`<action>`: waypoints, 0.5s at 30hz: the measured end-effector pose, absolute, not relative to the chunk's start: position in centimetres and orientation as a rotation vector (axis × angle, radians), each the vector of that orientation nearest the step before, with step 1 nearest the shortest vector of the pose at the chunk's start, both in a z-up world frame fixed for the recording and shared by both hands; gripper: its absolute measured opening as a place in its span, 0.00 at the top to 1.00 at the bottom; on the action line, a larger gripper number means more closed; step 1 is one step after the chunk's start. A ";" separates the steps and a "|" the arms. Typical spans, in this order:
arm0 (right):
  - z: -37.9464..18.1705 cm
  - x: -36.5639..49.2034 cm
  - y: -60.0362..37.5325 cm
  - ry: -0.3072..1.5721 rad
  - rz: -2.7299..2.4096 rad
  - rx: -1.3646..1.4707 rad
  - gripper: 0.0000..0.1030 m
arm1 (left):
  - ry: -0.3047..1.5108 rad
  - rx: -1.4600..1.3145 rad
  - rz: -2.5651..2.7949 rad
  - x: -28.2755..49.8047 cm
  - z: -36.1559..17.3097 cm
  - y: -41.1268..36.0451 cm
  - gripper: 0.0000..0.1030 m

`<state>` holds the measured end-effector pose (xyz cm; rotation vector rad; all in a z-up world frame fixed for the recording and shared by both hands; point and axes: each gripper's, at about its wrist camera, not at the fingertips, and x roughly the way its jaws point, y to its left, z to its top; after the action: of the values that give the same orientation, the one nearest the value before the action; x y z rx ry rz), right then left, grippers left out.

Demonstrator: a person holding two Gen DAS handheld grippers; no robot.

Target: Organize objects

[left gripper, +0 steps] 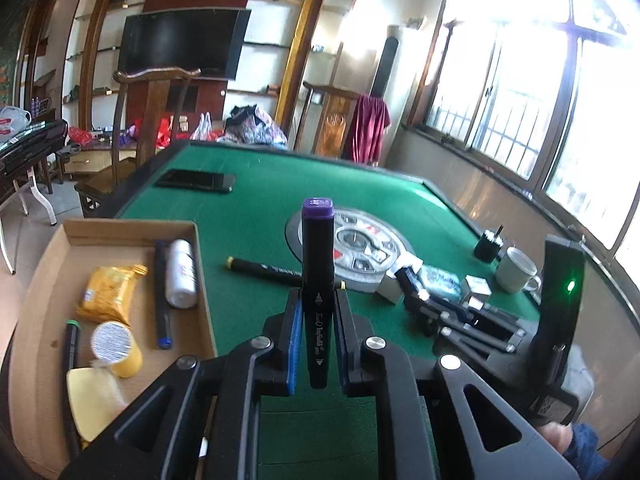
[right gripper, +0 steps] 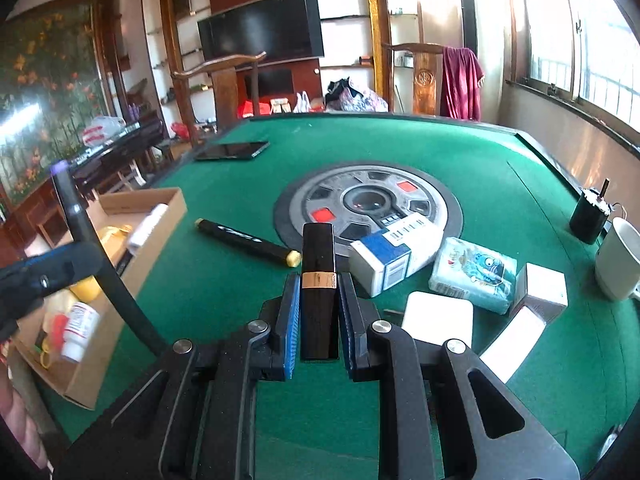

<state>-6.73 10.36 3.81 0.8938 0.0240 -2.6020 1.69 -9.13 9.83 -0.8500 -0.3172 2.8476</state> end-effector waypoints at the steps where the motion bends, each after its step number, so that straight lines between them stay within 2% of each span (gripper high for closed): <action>1: 3.9 -6.4 10.2 0.013 -2.593 0.891 0.84 | -0.323 -0.833 2.851 2.2 10.2 -9.6 0.87; 10: 5.5 -3.7 4.2 0.077 -2.444 0.901 0.83 | -0.421 -0.748 2.924 5.1 12.5 -16.5 0.87; 15: 6.9 -2.6 -0.3 0.116 -2.328 0.922 0.83 | -0.485 -0.826 2.965 4.8 11.9 -21.9 0.87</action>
<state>-2.65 -0.34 6.85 0.9224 0.1161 -2.3277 4.77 -21.92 11.85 -0.8263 -0.4849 2.9654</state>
